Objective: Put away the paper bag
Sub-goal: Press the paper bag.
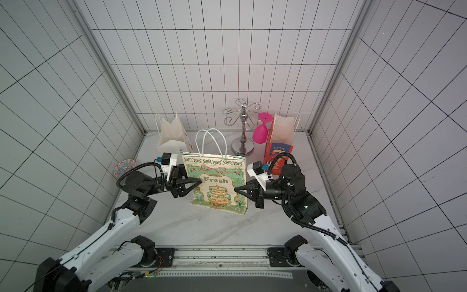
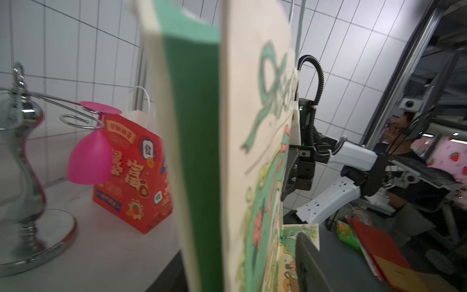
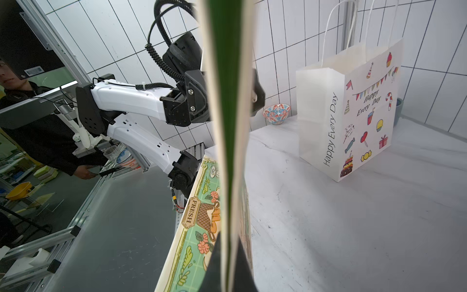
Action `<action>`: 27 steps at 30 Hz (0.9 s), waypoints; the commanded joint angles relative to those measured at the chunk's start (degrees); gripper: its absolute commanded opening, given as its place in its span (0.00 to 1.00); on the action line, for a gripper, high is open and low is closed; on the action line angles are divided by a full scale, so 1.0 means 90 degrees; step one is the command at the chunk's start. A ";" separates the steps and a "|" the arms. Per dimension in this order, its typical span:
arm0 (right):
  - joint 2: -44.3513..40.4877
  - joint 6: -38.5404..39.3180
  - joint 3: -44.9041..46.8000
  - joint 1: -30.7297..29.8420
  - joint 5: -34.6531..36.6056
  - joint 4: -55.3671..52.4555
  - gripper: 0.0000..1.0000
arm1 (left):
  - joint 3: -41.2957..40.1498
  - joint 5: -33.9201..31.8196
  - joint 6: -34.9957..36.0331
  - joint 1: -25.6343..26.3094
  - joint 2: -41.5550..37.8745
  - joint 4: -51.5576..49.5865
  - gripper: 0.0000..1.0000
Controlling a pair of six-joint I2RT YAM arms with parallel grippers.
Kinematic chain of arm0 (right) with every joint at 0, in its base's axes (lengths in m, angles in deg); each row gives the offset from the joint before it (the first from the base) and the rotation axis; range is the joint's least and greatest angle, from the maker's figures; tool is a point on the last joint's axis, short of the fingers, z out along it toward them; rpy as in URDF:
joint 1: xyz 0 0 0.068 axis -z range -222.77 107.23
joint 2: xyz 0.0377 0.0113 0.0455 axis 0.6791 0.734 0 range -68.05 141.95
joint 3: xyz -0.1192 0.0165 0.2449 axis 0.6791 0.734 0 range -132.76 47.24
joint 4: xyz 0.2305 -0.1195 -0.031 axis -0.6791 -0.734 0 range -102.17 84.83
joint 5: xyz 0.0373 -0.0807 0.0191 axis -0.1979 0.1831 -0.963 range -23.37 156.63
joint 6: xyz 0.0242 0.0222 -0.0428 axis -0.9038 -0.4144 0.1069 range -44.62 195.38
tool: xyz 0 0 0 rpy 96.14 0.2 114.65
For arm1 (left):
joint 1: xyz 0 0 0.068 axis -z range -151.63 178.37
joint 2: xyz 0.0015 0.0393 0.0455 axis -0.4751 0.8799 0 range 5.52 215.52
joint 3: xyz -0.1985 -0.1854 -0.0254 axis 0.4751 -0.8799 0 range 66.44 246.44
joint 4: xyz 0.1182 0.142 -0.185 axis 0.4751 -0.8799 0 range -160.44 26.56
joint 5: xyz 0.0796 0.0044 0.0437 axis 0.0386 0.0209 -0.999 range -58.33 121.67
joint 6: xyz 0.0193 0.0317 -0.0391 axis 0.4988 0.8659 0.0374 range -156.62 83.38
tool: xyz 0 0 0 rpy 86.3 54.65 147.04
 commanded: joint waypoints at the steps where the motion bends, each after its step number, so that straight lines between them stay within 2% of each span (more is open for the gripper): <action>1: 0.0053 -0.0033 -0.0452 -0.0042 -0.0249 0.0258 0.00 | 0.0008 0.0239 -0.0088 0.0058 0.0002 0.0347 0.27; 2: 0.0057 -0.0036 -0.0423 -0.0042 -0.0232 0.0253 0.00 | 0.0039 0.0284 -0.0082 0.0058 -0.0006 0.0362 0.14; 3: 0.0057 -0.0048 -0.0391 -0.0042 -0.0232 0.0246 0.05 | 0.0061 0.0299 -0.0068 0.0056 0.0000 0.0364 0.03; 4: 0.0041 -0.0069 -0.0380 -0.0045 -0.0218 0.0260 0.29 | 0.0084 0.0317 -0.0056 0.0056 -0.0002 0.0359 0.00; 5: 0.0011 -0.0203 -0.0361 -0.0042 -0.0162 0.0364 0.48 | 0.0082 0.0322 -0.0041 0.0058 0.0000 0.0351 0.00; 6: -0.0015 -0.0410 -0.0343 -0.0042 -0.0085 0.0571 0.52 | 0.0064 0.0325 -0.0031 0.0070 -0.0004 0.0355 0.00; 8: -0.0067 -0.0795 -0.0400 -0.0042 0.0174 0.0982 0.55 | 0.0009 0.0302 0.0027 0.0114 -0.0020 0.0355 0.00; 13: -0.0024 -0.0924 -0.0796 -0.0042 0.0610 0.1152 0.49 | -0.0033 0.0362 0.0216 0.0215 -0.0121 0.0155 0.00; 15: 0.0026 -0.1016 -0.0818 -0.0042 0.0674 0.1382 0.39 | -0.0038 0.0409 0.0244 0.0246 -0.0153 0.0110 0.00; 18: 0.0082 -0.1357 -0.0868 -0.0042 0.0813 0.1730 0.29 | -0.0052 0.0477 0.0293 0.0287 -0.0156 0.0040 0.00; 21: 0.0168 -0.1817 -0.0922 -0.0042 0.0492 0.2358 0.23 | -0.0034 0.0501 0.0313 0.0311 -0.0146 -0.0001 0.00; 22: 0.0194 -0.1877 -0.0956 -0.0042 0.0422 0.2442 0.18 | -0.0015 0.0506 0.0307 0.0317 -0.0143 0.0008 0.00; 23: 0.0203 -0.1884 -0.0993 -0.0042 0.0396 0.2462 0.05 | 0.0009 0.0507 0.0304 0.0322 -0.0137 -0.0001 0.00; 24: 0.0204 -0.1884 -0.1004 -0.0042 0.0403 0.2462 0.00 | 0.0024 0.0504 0.0309 0.0322 -0.0124 0.0005 0.00; 27: 0.0161 -0.1972 -0.0934 -0.0042 0.0497 0.2539 0.00 | 0.0045 0.0490 0.0313 0.0321 -0.0124 -0.0004 0.00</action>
